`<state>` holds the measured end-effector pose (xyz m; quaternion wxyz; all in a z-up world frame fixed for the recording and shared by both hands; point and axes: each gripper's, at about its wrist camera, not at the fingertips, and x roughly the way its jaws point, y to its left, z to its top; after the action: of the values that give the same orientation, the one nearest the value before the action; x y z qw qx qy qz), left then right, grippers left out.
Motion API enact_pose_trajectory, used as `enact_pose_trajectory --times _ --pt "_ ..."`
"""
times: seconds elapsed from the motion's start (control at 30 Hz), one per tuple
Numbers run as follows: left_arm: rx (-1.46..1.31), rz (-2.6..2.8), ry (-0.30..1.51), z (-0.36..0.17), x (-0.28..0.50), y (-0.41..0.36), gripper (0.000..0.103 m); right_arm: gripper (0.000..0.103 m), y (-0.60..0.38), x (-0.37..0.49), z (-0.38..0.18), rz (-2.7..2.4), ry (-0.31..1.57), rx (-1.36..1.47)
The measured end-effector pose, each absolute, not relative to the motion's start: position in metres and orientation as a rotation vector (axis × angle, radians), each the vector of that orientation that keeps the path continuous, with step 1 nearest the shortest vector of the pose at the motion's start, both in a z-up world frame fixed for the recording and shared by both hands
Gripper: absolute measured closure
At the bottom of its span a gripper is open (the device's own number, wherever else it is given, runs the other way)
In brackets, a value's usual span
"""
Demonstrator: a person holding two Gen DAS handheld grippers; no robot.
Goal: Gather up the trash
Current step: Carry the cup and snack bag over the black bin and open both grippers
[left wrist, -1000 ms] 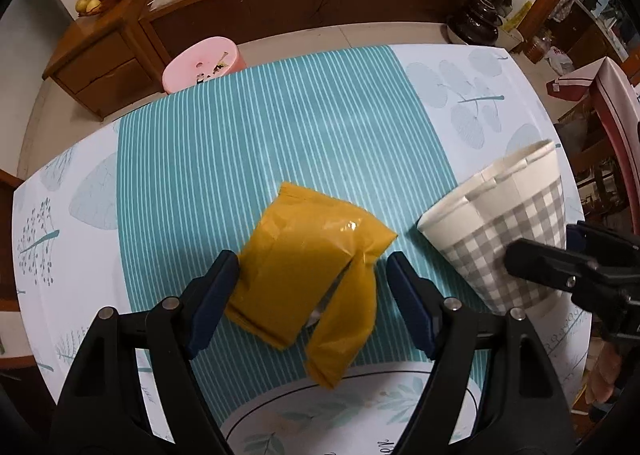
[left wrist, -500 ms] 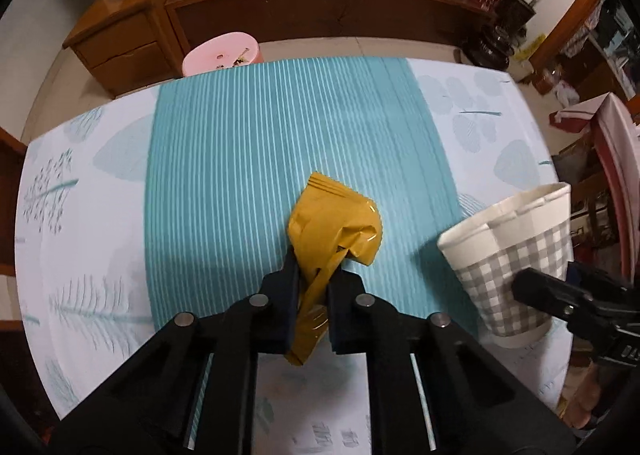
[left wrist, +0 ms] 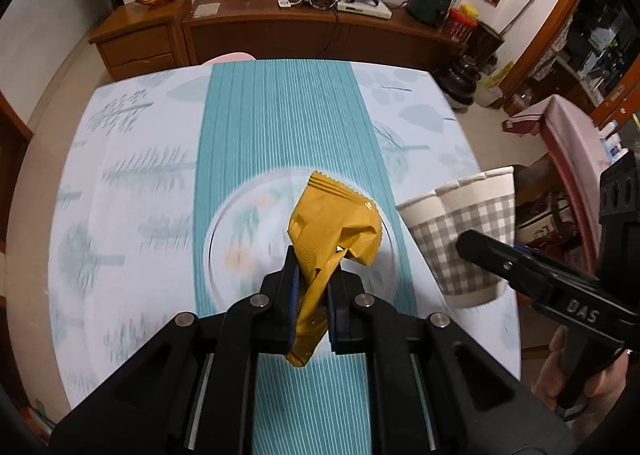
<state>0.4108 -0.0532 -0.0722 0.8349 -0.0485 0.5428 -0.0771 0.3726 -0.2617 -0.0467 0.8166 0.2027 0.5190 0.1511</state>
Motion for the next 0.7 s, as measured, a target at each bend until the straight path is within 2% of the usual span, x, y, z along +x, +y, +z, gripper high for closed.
enact_pose_trajectory --times 0.43,0.7 --pt "-0.116 -0.198 1.024 -0.007 0.161 0.005 0.095 0.055 -0.205 0.106 0.003 0.213 0.998 0.452" --pt "-0.112 -0.223 1.047 -0.006 0.049 0.027 0.095 0.055 -0.177 -0.014 -0.008 0.206 1.082 0.454"
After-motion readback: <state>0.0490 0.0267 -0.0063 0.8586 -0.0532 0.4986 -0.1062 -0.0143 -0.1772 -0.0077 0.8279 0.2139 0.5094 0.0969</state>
